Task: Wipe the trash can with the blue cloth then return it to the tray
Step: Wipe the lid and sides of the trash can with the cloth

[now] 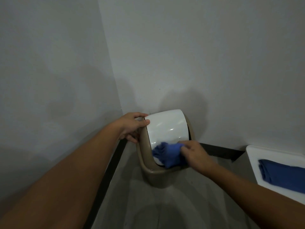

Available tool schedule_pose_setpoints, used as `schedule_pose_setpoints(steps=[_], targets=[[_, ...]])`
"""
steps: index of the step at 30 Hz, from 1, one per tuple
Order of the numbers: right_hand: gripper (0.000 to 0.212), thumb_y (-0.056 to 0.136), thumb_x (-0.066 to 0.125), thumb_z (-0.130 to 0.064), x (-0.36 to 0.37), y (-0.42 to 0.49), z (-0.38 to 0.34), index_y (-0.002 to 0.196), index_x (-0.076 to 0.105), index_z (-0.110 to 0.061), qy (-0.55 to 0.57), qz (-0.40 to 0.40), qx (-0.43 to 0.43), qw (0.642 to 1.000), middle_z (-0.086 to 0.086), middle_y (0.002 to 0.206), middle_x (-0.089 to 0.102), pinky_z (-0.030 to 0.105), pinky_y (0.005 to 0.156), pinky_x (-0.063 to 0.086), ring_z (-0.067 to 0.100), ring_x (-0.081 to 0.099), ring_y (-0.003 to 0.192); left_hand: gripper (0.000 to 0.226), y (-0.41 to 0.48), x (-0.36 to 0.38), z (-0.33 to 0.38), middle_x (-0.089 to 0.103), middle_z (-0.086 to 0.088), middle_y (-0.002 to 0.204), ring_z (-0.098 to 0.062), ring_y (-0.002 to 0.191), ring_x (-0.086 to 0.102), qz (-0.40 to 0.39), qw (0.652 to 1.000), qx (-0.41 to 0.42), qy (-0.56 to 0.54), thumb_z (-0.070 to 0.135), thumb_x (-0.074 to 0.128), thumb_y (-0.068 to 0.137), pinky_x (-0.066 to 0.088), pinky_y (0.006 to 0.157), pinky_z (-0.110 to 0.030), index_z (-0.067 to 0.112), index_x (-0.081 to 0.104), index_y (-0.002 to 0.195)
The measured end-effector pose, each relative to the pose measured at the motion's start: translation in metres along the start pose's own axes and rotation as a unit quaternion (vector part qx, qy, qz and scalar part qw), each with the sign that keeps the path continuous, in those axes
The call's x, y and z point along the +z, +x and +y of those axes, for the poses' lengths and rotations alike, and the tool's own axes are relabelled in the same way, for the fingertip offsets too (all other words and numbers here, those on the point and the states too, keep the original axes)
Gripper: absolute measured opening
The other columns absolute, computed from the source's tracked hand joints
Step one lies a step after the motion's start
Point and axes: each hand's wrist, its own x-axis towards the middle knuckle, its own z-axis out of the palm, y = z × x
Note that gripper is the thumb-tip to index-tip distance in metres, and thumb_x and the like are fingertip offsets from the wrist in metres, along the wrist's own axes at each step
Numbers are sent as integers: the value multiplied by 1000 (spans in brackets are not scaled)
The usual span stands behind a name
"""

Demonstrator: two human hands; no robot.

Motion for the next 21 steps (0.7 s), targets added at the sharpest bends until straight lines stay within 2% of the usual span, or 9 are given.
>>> schedule_pose_setpoints(steps=[2, 4, 6, 8, 10, 14, 17, 19, 21], targets=[[25, 86, 39, -3, -12, 3, 2, 78, 62, 4, 186, 81, 68, 977, 27, 77, 63, 32, 64, 44, 36, 61, 73, 40, -1, 0, 0, 56, -17, 122, -39, 89, 64, 4, 1000, 0, 0, 37, 62, 84, 59, 54, -36, 36, 52, 122], [21, 79, 41, -6, -28, 5, -7, 75, 61, 1, 362, 120, 114, 917, 19, 74, 65, 31, 60, 48, 30, 62, 69, 42, -1, 1, 1, 56, -17, 122, -39, 91, 64, 7, 1000, 2, 2, 37, 62, 84, 59, 56, -38, 36, 51, 124], [18, 69, 45, -8, -53, 9, -21, 71, 63, -5, 419, 182, 73, 886, 10, 68, 68, 27, 54, 52, 22, 65, 66, 43, -2, 2, 0, 55, -16, 122, -38, 89, 64, 7, 1000, 3, 1, 37, 62, 84, 59, 55, -37, 36, 51, 125], [17, 68, 48, -13, -78, 12, -37, 67, 65, -15, 365, 253, -3, 896, 2, 65, 69, 23, 50, 51, 17, 65, 65, 43, -2, 1, 0, 55, -16, 120, -35, 85, 64, 7, 1000, 5, -2, 37, 62, 83, 59, 53, -36, 36, 51, 125], [20, 77, 44, -14, -94, 17, -44, 76, 63, -21, 201, 307, -49, 929, -2, 72, 65, 24, 52, 48, 14, 63, 69, 42, -1, 1, -1, 55, -15, 118, -34, 84, 64, 9, 1000, 7, -9, 37, 63, 83, 59, 53, -36, 36, 52, 123], [24, 92, 37, -8, -57, 21, -14, 111, 53, -11, -80, 222, -23, 972, 15, 104, 61, 35, 78, 45, 32, 57, 95, 37, 2, 3, -3, 52, -12, 121, -36, 93, 63, 17, 999, 13, -41, 33, 64, 82, 60, 63, -43, 33, 55, 118], [48, 97, 34, -15, 5, 6, 6, 142, 19, -15, -58, 178, -2, 982, 12, 149, 27, 32, 112, 22, 27, 28, 135, 33, 3, 6, -6, 52, -10, 121, -35, 94, 62, 30, 998, 19, -57, 32, 64, 83, 60, 64, -45, 33, 57, 115], [56, 98, 30, -21, 34, -4, 10, 144, -1, -27, -55, 221, 30, 973, 11, 156, 4, 44, 117, 8, 26, 4, 143, 31, 2, 9, -9, 53, -10, 120, -33, 92, 62, 37, 997, 19, -64, 33, 64, 83, 60, 59, -42, 33, 57, 113], [61, 98, 30, -22, 54, -15, 10, 134, -18, -36, -72, 236, 69, 967, 9, 156, -9, 42, 116, -1, 24, -10, 142, 34, 1, 12, -10, 53, -11, 120, -30, 92, 61, 46, 997, 19, -66, 34, 63, 84, 59, 54, -39, 31, 55, 116]])
